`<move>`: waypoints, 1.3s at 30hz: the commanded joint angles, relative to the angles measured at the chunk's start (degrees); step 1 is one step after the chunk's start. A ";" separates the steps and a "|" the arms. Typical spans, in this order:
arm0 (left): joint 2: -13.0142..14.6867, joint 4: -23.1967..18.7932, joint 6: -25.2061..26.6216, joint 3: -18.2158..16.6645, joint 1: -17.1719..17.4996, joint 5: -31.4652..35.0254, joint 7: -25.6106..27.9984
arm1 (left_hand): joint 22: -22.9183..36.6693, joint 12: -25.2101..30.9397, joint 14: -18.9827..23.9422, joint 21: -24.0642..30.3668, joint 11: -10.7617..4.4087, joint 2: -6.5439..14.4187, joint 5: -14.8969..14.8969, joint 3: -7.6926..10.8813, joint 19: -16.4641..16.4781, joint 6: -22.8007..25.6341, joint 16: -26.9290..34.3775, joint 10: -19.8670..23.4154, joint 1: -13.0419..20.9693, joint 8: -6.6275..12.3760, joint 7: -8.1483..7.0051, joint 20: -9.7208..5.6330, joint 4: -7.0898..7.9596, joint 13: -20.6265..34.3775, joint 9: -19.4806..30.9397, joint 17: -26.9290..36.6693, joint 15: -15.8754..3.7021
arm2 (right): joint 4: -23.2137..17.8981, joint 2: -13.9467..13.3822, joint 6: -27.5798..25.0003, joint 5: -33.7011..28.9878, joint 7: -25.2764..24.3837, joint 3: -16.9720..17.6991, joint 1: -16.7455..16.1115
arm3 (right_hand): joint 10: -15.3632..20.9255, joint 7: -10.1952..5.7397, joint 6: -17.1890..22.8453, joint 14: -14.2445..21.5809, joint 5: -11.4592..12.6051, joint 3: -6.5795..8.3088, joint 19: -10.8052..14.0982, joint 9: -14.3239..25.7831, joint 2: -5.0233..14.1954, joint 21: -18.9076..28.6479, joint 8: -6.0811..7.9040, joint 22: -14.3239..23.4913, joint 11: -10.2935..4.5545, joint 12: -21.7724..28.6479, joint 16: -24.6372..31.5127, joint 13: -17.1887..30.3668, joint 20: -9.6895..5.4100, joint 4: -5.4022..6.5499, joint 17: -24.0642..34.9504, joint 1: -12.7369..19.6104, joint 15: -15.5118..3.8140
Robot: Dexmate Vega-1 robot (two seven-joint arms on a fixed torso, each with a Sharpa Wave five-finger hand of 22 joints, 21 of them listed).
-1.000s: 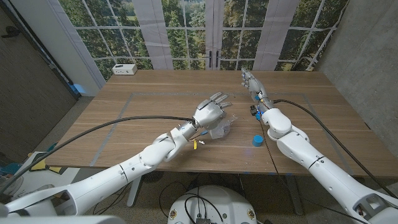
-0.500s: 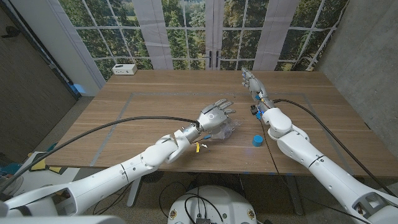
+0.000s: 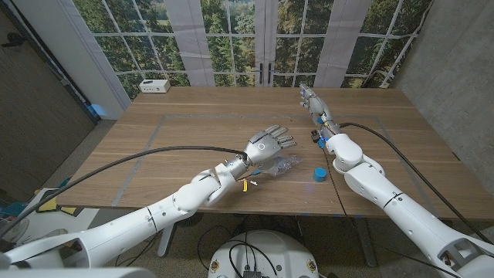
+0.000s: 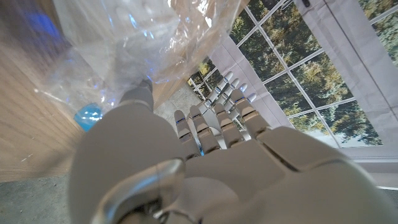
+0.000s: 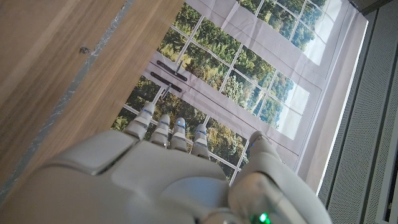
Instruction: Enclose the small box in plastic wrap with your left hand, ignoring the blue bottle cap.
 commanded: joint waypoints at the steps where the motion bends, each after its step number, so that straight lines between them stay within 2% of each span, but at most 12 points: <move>1: -2.82 1.24 8.24 -1.42 3.58 1.32 8.49 | 0.37 0.53 0.30 0.17 0.52 4.28 0.44 1.36 0.34 0.22 0.45 -0.05 0.20 1.02 0.58 0.66 1.17 0.20 -0.01 0.38 -3.83 | 0.15 -0.13 2.19 -0.92 0.71 -0.08 0.39 | 0.41 -0.18 0.23 0.33 0.03 0.18 0.98 0.12 -0.49 0.48 0.01 0.18 0.29 -0.10 0.11 0.13 -0.51 0.14 0.04 -0.22 -0.11; 7: -4.45 1.51 10.17 -2.07 5.16 -2.19 12.02 | 0.53 0.89 0.74 0.27 1.69 8.17 0.01 2.92 0.25 1.08 0.59 0.37 -1.01 1.48 1.21 1.24 2.73 0.22 -0.05 0.56 -3.45 | 0.04 -0.09 2.42 -0.86 1.15 -0.03 0.68 | 0.66 0.06 0.32 0.82 0.00 0.00 1.58 0.12 -0.79 0.67 0.02 0.16 0.72 -0.02 0.29 0.13 -0.45 0.15 0.05 -0.36 -0.05; 12: -3.10 -0.36 7.68 -2.37 4.98 -5.67 10.00 | 0.75 0.98 0.88 0.45 2.82 10.23 0.04 5.04 0.17 1.14 0.73 0.31 -1.78 1.49 2.16 2.01 4.52 0.26 0.00 0.83 -2.49 | -0.57 -0.29 1.99 -1.31 0.76 0.15 0.83 | 0.71 0.12 0.46 0.91 -0.02 -0.08 1.81 0.11 -0.91 0.73 0.07 0.16 0.79 -0.01 0.31 0.12 -0.48 0.16 0.05 -0.45 -0.07; 13: -2.00 -1.89 4.49 -3.01 4.86 -9.99 7.49 | 1.15 0.89 0.74 0.79 3.72 10.50 0.03 8.29 0.03 0.25 0.88 -0.39 -3.29 1.27 2.99 2.52 7.93 0.37 0.13 1.26 -1.77 | -0.76 -0.11 2.22 -1.20 0.33 0.45 0.69 | 0.70 0.16 0.51 0.91 -0.02 -0.11 1.85 0.11 -0.94 0.74 0.09 0.16 0.79 -0.02 0.31 0.12 -0.53 0.16 0.05 -0.48 -0.06; 17: 1.58 -5.54 -5.73 -5.58 3.12 -25.92 -6.49 | 1.77 1.04 1.07 1.55 4.57 10.37 0.26 12.43 0.16 -0.90 1.09 -0.63 -6.60 1.13 3.99 2.11 13.64 0.48 0.28 1.53 -1.89 | -1.11 -0.50 2.25 -1.50 0.39 0.64 0.63 | 0.74 0.13 0.59 0.93 -0.01 -0.13 1.86 0.11 -0.97 0.72 0.11 0.15 0.79 0.00 0.30 0.12 -0.39 0.17 0.05 -0.50 -0.02; 19: 2.31 -4.48 -9.73 -6.00 1.60 -29.87 -10.38 | 2.07 0.77 0.60 1.72 4.76 10.30 0.45 14.11 -0.38 -1.64 0.86 -1.54 -8.48 1.04 4.74 2.01 15.81 0.49 0.29 1.51 -1.78 | -1.46 -0.50 1.92 -1.70 -0.23 0.80 0.35 | 0.73 0.12 0.58 0.93 -0.01 -0.13 1.86 0.11 -0.97 0.71 0.10 0.15 0.75 -0.01 0.30 0.12 -0.40 0.17 0.05 -0.51 -0.05; 20: 1.62 -4.22 -8.80 -6.37 2.11 -30.22 -10.49 | 2.34 0.58 -0.53 1.77 6.02 10.03 0.50 15.13 -1.14 -3.07 0.45 -2.31 -10.42 0.78 5.29 1.92 16.69 0.45 0.26 1.41 -1.27 | -1.29 -0.31 2.13 -1.62 -0.40 0.88 0.28 | 0.74 0.10 0.61 0.92 0.00 -0.12 1.86 0.11 -0.95 0.70 0.11 0.15 0.74 -0.01 0.29 0.12 -0.38 0.17 0.05 -0.50 -0.08; 22: 1.59 -3.59 -9.84 -6.41 1.24 -31.32 -13.31 | 2.56 0.30 -2.20 1.25 6.59 9.43 0.32 15.57 -3.39 -4.21 -0.04 -3.51 -13.32 0.72 5.63 2.52 16.85 0.36 0.17 1.18 -0.75 | -1.38 -0.31 1.99 -1.44 -0.39 0.95 0.18 | 0.78 0.07 0.62 0.91 0.01 -0.10 1.86 0.11 -0.90 0.69 0.11 0.15 0.69 0.00 0.28 0.11 -0.40 0.19 0.05 -0.50 -0.10; 24: 1.35 -2.91 -11.41 -6.58 0.34 -34.43 -17.02 | 2.67 -0.16 -5.87 0.40 7.03 8.26 -0.23 14.42 -6.59 -6.20 -0.70 -6.09 -18.70 0.68 5.27 2.97 16.69 0.08 -0.06 0.66 0.01 | -1.43 -0.47 1.98 -1.43 -0.10 0.93 0.21 | 0.82 0.08 0.65 0.91 0.01 -0.10 1.83 0.11 -0.88 0.67 0.11 0.15 0.64 0.02 0.27 0.11 -0.39 0.19 0.04 -0.51 -0.16; 28: 0.73 -2.71 -10.49 -5.32 -1.40 -33.22 -23.56 | 2.48 -0.63 -10.41 -0.86 7.74 7.93 -0.24 12.94 -10.65 -9.33 -0.93 -9.69 -24.91 0.42 4.74 2.66 16.49 -0.32 -0.43 0.26 0.98 | -1.34 -0.41 2.36 -1.69 -0.45 1.10 0.10 | 0.82 0.04 0.67 0.93 0.03 -0.08 1.81 0.11 -0.84 0.64 0.11 0.14 0.59 0.01 0.26 0.11 -0.43 0.20 0.04 -0.50 -0.22; 31: 0.82 -2.59 -11.04 -4.84 -1.70 -31.51 -24.07 | 2.07 -1.00 -16.29 -2.24 7.91 8.34 0.46 12.24 -15.60 -13.26 -1.02 -15.19 -31.38 0.35 4.29 2.05 16.61 -0.78 -0.68 0.13 1.43 | -1.47 -0.64 2.28 -1.43 -0.21 1.25 -0.12 | 0.84 0.10 0.66 0.97 0.04 -0.08 1.88 0.11 -0.84 0.65 0.10 0.14 0.68 0.01 0.26 0.11 -0.32 0.20 0.03 -0.51 -0.11; 39: 0.41 -3.63 -8.89 -2.67 -2.46 -23.30 -27.65 | 1.39 -1.24 -27.15 -3.26 6.83 8.57 2.07 11.97 -24.36 -22.66 -0.86 -25.76 -42.31 0.02 2.16 1.09 16.93 -1.31 -0.88 0.21 1.80 | -1.05 -0.32 2.81 -1.39 -0.65 1.50 -0.41 | 0.84 0.02 0.66 0.97 0.04 -0.09 1.77 0.11 -0.87 0.57 0.08 0.14 0.64 0.00 0.24 0.10 -0.37 0.20 0.02 -0.53 -0.12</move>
